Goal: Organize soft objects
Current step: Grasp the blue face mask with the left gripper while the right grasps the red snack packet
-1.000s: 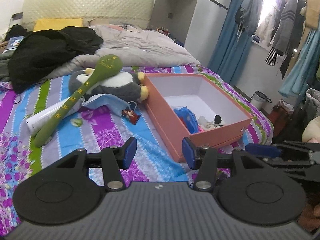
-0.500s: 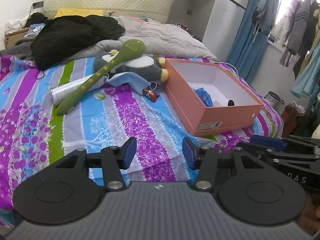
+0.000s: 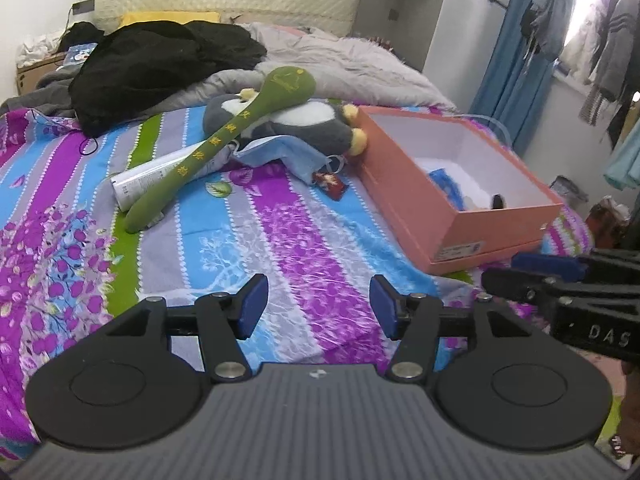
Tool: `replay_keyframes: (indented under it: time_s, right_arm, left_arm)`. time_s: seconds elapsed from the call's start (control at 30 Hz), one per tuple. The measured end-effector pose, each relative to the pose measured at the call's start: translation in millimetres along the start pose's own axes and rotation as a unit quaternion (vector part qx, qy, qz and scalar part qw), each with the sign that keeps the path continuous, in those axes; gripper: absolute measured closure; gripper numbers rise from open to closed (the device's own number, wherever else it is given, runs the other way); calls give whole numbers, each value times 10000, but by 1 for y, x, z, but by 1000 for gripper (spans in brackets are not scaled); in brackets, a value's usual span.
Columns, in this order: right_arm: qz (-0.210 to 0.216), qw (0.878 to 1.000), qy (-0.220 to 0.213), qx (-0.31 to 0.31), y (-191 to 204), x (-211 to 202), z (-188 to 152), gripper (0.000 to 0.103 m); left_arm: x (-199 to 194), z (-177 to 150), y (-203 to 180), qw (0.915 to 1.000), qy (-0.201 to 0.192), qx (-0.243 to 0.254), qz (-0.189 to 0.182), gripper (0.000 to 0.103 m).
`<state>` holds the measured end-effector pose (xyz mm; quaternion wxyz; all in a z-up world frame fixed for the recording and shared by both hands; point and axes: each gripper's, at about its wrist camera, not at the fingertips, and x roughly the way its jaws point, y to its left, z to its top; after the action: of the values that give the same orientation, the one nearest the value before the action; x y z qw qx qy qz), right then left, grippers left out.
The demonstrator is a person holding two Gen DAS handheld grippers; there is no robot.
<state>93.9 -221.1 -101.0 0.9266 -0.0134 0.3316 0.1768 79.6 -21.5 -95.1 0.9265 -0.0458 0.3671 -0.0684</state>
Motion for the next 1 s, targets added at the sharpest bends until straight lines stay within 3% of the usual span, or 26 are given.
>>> replay_keyframes:
  time_s: [0.47, 0.67, 0.8, 1.0]
  right_arm:
    - [-144, 9989, 434, -141, -18, 124, 52, 61]
    - [-259, 9979, 593, -36, -29, 184, 70, 61]
    - [-363, 9964, 746, 155, -37, 224, 82, 61]
    - [-461, 9951, 851, 174, -46, 274, 96, 61]
  left_arm:
    - [125, 52, 39, 9958, 173, 762, 470, 41]
    - [186, 78, 54, 9920, 196, 1169, 444, 41]
    - [229, 94, 59, 9855, 285, 1641, 323, 41]
    - [282, 116, 61, 9693, 267, 2414, 374, 41]
